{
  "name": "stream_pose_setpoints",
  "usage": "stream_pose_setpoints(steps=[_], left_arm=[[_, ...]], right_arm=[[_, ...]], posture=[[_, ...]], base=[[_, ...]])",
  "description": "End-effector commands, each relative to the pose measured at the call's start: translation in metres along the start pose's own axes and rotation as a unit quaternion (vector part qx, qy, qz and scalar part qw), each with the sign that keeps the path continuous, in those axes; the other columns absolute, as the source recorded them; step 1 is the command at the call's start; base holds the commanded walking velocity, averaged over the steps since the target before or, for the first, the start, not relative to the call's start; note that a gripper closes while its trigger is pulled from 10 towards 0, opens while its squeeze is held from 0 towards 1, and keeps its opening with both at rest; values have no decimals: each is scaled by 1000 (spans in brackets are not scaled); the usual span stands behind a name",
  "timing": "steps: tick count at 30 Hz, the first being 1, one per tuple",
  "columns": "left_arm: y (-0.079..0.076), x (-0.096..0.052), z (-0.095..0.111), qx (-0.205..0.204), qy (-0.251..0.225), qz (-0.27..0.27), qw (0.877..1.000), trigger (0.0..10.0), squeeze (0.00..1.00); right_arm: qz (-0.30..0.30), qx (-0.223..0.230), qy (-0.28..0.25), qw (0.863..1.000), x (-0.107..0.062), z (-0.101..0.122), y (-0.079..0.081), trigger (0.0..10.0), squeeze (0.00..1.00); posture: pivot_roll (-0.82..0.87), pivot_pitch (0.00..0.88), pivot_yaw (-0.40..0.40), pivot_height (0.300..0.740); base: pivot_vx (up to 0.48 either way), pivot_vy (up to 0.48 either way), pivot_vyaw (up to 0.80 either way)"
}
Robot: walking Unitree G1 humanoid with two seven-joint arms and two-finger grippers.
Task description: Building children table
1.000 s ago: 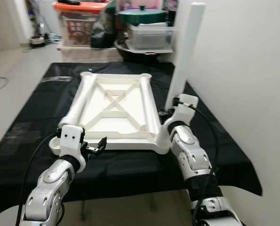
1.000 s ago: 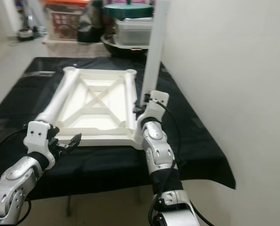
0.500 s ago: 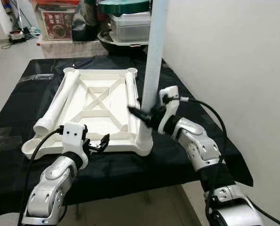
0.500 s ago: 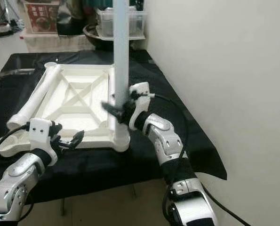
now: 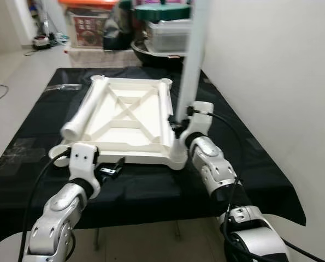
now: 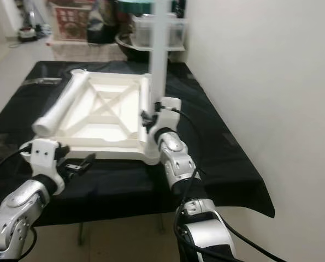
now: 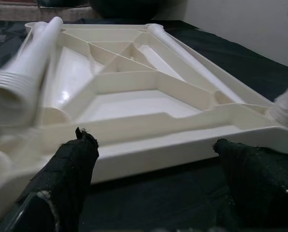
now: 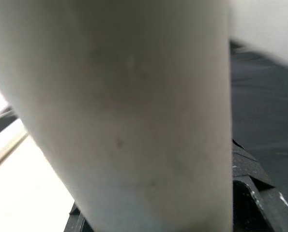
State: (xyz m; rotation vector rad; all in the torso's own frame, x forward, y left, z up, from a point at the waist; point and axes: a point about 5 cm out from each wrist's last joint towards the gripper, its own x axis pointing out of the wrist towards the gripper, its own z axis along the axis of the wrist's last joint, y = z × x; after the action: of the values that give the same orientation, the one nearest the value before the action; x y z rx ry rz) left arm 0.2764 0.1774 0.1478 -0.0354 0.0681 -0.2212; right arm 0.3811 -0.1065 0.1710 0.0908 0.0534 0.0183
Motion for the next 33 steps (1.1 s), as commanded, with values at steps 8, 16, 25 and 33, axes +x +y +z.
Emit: stream_pose_setpoints(steps=[8,16,25,33], left_arm=[[-4,2,0,-1,4,-13,1000,10000,0],[-4,4,0,2,2,-15,1000,10000,0],[-5,3,0,-4,-2,-14,1000,10000,0],[-6,4,0,-6,-1,-18,1000,10000,0]], right_arm=[[98,52,22,994,-21,-10,19,10000,1000],[387,55,-33,920,-26,21,46,10000,0],[531,-32,3,847,-58,-13,67,0,0],[103,-22,99,990,-11,-42,2,0,0]], posture=[[65,0,-79,740],[64,0,-82,740],[86,0,-99,740],[80,0,-92,740]], base=[[0,0,0],[0,0,0],[0,0,0],[0,0,0]])
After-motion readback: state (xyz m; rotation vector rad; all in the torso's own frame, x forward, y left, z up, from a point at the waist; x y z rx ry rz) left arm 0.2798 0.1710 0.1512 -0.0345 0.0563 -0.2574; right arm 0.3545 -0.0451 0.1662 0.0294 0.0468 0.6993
